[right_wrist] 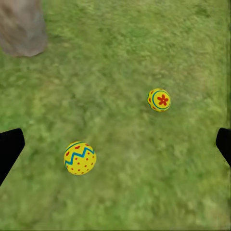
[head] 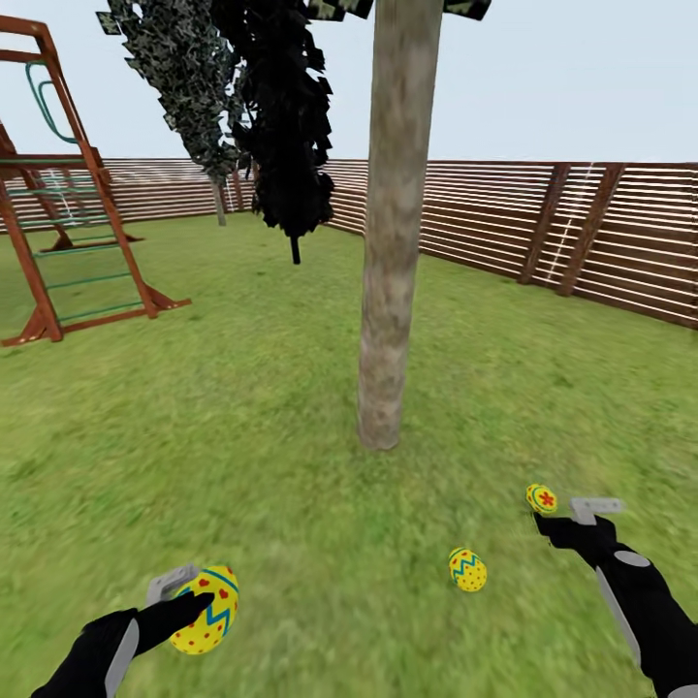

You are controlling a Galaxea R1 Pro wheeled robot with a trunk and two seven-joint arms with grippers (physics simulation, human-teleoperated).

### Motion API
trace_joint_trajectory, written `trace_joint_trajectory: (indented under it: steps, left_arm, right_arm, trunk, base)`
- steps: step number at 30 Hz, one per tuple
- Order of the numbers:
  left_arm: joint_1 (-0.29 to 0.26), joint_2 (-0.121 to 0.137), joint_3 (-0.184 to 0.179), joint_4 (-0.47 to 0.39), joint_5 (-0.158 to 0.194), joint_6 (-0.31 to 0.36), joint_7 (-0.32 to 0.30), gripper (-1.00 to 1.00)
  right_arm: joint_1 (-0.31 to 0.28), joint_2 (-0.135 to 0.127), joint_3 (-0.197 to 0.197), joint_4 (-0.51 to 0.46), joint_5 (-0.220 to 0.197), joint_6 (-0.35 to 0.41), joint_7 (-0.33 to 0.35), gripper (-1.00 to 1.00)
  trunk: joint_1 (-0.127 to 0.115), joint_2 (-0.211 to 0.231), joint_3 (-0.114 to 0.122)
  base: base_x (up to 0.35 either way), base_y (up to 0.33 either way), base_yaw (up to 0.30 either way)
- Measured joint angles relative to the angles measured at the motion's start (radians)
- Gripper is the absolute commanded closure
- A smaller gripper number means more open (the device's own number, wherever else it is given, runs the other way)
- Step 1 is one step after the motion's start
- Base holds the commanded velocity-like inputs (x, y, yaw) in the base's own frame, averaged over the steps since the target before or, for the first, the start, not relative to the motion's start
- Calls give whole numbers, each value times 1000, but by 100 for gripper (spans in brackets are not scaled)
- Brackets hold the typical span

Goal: Take the three Easter eggs out of the wicker basket on the lawn in the garden, then place them on the lawn next to a single tree (choose any tree) so that all three eggs are next to the same tree and none are left in the basket.

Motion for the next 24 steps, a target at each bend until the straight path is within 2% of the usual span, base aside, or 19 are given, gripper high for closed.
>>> trace_joint_trajectory:
  steps: [6, 19, 24]
  left_arm:
    - [0, -10, 0, 2, -1, 0, 0, 100]
    - [0, -16, 0, 2, -3, 0, 0, 100]
    - [0, -16, 0, 2, -3, -9, 0, 100]
  right_arm:
    - [0, -2, 0, 0, -3, -71, -4, -100]
    - [0, 6, 2, 3, -1, -74, -3, -100]
    - [0, 6, 2, 3, -1, -74, -4, -100]
  trunk:
    - [0, 0, 0]
    - [0, 0, 0]
    - [0, 0, 0]
  base:
    - [343, 0, -300]
    - [343, 0, -298]
    - [343, 0, -177]
